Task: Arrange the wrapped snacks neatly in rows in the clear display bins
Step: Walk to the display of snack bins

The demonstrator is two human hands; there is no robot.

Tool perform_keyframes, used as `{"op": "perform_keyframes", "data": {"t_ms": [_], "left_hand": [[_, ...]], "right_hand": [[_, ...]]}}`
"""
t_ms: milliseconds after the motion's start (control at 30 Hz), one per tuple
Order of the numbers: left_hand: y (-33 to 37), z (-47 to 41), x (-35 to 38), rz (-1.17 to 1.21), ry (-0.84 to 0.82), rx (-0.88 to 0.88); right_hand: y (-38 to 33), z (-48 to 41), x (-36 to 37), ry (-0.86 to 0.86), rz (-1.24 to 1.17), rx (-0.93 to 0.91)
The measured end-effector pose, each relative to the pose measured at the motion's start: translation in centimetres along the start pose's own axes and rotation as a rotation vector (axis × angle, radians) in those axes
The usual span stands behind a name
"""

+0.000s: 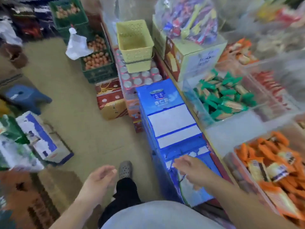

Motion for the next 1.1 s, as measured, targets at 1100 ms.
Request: {"op": "perform_keyframes", "data": {"t_ms": [1100], "left_hand": [[33.9,-33.6,21.6,-1.477,-0.859,1.485]], "right_hand": [[-9.4,-8.6,-8.8,0.853,-0.321,0.384]]}}
Point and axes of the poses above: each hand's wrist, its own z-axis away from the middle knuckle, its own x-axis out of the palm, y = z × x, the point moved 1 cm from there along -z, towards the middle knuckle, and after that the axes turned 9 degrees about x, right-handed, at the moved point
